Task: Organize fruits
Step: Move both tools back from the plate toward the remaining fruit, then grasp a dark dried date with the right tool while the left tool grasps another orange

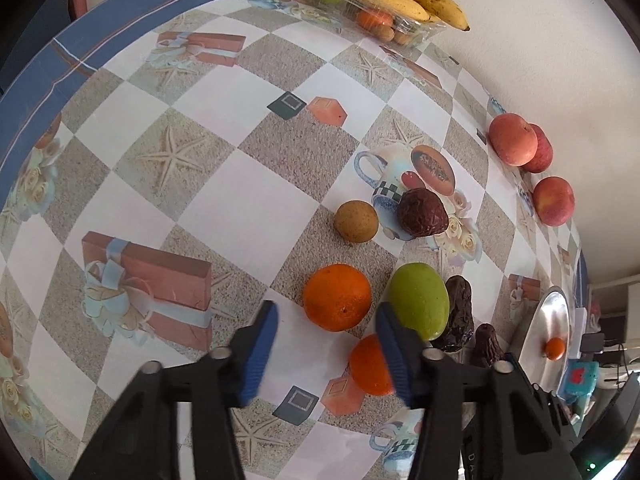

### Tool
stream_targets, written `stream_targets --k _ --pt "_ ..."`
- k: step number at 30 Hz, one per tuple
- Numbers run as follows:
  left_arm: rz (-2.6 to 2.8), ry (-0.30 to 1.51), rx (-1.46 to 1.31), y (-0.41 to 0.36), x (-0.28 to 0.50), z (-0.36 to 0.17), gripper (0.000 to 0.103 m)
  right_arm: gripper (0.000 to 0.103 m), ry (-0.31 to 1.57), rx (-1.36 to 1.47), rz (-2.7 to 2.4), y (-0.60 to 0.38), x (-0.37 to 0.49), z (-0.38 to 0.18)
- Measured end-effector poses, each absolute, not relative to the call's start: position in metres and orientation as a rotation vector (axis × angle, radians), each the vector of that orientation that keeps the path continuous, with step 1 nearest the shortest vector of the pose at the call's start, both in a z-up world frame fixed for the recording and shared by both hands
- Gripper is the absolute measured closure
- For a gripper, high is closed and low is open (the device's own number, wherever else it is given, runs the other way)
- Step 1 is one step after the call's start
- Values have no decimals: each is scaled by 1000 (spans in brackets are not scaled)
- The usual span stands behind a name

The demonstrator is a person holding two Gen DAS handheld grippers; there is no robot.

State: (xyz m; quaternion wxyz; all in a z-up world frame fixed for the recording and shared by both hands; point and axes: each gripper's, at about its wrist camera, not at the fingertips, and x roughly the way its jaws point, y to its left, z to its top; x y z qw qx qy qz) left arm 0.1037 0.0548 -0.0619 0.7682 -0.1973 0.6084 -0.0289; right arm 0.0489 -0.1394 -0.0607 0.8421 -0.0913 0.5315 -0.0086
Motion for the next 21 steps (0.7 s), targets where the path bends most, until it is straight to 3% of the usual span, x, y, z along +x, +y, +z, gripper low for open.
stream_targets --k 3,17,21 --pt "-83 1310 -460 57 102 -60 70 67 1120 -186 -22 -142 48 -60" --pt "-112 1231 -498 62 96 -36 77 67 1099 64 97 -149 40 -35" --pt "-139 1210 -520 61 95 -30 88 67 1068 97 110 -150 35 -21"
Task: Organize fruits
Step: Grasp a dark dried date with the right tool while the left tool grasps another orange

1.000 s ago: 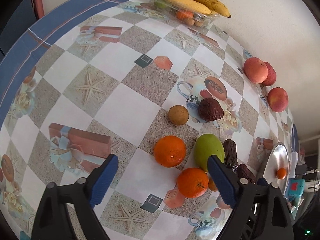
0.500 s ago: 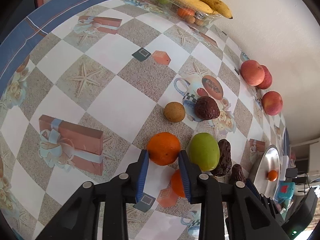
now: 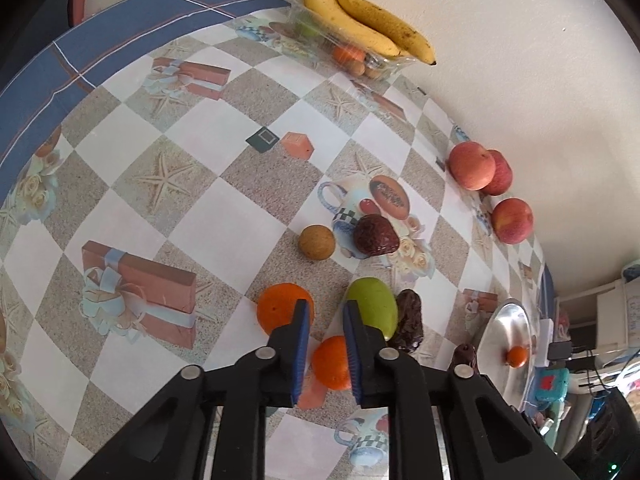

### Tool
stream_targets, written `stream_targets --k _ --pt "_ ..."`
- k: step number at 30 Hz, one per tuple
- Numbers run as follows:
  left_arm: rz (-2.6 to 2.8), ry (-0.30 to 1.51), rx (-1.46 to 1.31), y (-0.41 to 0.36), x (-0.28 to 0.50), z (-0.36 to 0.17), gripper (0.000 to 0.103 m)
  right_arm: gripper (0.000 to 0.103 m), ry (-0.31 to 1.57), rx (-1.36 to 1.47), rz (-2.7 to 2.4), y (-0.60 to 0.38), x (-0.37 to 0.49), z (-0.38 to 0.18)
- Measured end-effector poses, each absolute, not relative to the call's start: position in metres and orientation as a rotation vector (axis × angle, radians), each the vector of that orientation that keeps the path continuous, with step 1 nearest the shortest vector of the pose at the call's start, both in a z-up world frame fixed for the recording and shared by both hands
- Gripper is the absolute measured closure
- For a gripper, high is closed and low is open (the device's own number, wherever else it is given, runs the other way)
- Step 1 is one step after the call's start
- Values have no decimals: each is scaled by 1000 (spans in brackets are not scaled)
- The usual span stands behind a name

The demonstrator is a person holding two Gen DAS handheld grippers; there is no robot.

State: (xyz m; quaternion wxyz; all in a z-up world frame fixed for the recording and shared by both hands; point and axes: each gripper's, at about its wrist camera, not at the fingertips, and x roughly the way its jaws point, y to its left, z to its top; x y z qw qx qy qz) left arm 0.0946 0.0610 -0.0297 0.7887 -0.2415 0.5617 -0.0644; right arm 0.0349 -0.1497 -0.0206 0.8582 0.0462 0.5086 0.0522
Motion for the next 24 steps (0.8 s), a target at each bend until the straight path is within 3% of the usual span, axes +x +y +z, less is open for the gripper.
stream_targets --k 14,18,24 --pt "-167 1213 -599 73 98 -33 88 67 1011 120 137 -152 23 1" --pt "-146 1238 -568 68 102 -47 75 67 1019 134 131 -157 22 -2" --pt "-102 1218 -502 66 104 -49 64 67 1017 155 131 -162 21 -2"
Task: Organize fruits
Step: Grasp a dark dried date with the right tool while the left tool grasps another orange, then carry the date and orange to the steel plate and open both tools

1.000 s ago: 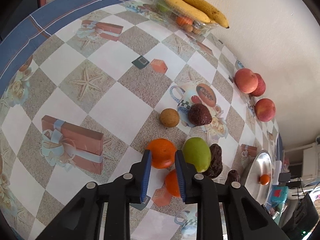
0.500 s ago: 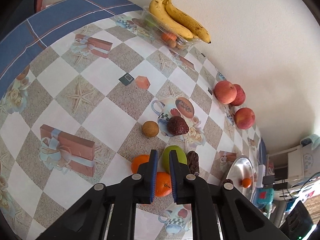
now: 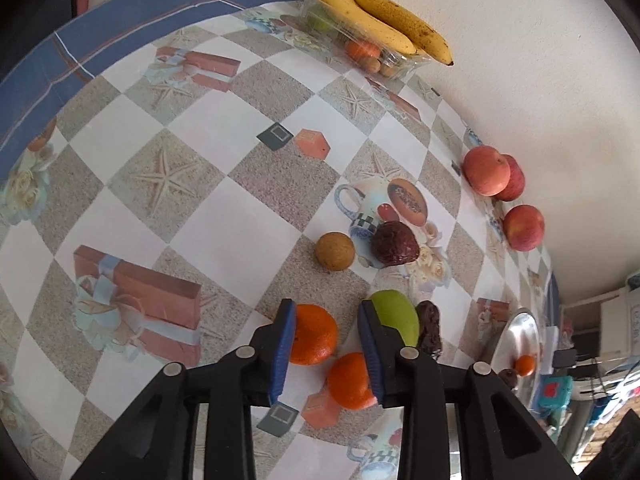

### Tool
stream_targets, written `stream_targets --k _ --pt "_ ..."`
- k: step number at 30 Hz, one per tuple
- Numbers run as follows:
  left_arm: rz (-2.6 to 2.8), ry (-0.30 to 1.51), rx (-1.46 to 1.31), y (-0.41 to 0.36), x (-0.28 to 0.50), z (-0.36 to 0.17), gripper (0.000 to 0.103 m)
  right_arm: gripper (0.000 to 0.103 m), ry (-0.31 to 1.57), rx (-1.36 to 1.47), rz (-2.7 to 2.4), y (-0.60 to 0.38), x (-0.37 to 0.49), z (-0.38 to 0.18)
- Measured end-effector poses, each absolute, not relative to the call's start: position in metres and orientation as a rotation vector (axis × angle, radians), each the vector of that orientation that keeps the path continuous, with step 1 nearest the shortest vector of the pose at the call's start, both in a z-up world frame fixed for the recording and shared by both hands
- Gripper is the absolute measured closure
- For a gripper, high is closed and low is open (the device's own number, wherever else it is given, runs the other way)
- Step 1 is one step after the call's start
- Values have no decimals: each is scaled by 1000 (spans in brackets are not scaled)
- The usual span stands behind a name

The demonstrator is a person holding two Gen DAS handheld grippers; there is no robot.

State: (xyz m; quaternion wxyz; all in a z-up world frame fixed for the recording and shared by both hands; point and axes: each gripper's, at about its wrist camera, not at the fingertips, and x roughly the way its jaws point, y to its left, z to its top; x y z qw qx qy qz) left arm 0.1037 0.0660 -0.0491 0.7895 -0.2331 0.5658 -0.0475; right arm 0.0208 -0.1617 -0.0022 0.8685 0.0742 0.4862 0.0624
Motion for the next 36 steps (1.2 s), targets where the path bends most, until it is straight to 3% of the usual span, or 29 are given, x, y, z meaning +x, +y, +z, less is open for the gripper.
stream_targets --k 2,7,10,12,24,36 --pt "-68 1229 -467 67 104 -51 58 67 1017 161 131 -163 20 -2" --pt "-34 1251 -453 72 103 -59 58 67 1021 158 133 -163 21 -3" --pt "-32 1276 -483 75 102 -68 60 67 1020 160 133 -163 21 -3" --pt "-23 1287 -489 77 101 -71 69 67 1020 159 134 -163 21 -3" --pt "-61 1206 -500 69 97 -44 69 67 1009 197 106 -174 21 -2" --pt "-261 1146 -321 2 84 -11 69 67 1017 320 -169 -251 9 -9"
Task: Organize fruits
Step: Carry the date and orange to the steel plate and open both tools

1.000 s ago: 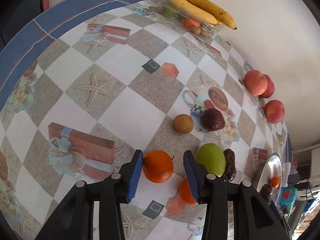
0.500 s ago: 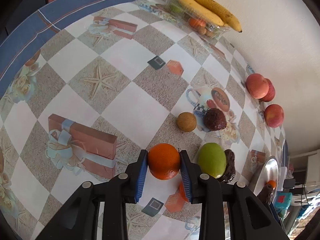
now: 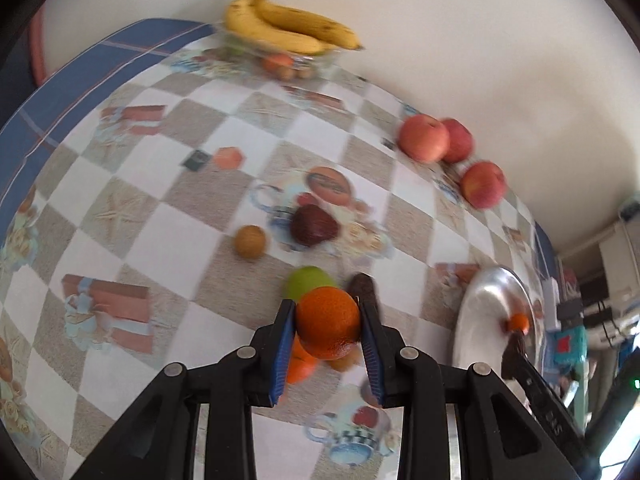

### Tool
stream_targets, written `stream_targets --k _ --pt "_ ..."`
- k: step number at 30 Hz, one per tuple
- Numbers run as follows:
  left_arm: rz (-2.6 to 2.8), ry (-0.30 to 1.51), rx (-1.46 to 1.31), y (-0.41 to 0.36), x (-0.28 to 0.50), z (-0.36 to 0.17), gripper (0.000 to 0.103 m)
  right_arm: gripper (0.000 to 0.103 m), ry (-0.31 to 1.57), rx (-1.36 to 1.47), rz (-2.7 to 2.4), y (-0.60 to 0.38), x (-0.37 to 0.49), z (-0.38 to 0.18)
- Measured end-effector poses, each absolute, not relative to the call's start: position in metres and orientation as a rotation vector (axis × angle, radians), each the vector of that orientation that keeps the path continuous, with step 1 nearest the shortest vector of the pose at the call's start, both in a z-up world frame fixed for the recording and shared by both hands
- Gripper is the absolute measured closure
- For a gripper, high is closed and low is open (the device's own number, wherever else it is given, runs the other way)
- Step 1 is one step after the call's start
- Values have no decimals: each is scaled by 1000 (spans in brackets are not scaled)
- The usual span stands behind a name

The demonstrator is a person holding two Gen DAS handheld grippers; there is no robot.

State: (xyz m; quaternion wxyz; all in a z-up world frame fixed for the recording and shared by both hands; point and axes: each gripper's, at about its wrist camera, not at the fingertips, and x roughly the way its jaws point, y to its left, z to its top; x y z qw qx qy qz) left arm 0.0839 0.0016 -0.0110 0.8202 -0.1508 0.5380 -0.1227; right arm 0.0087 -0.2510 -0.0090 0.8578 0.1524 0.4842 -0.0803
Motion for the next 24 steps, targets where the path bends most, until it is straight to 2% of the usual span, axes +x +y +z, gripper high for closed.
stream_targets --k 13,16,18,19,24 --pt "-649 1150 -181 -122 41 -6 69 67 1025 437 -357 -312 -14 -19" --pt "-699 1151 -166 -134 38 -6 65 67 1021 438 -359 -315 -16 -19" --pt "-709 1143 -169 -134 37 -4 45 67 1021 440 -357 -315 -17 -19" --pt "-707 1134 -172 -133 37 -3 42 66 1021 443 -355 -316 -17 -19" --pt "-668 1137 -155 -128 40 -5 42 66 1021 444 -339 -313 -15 -20"
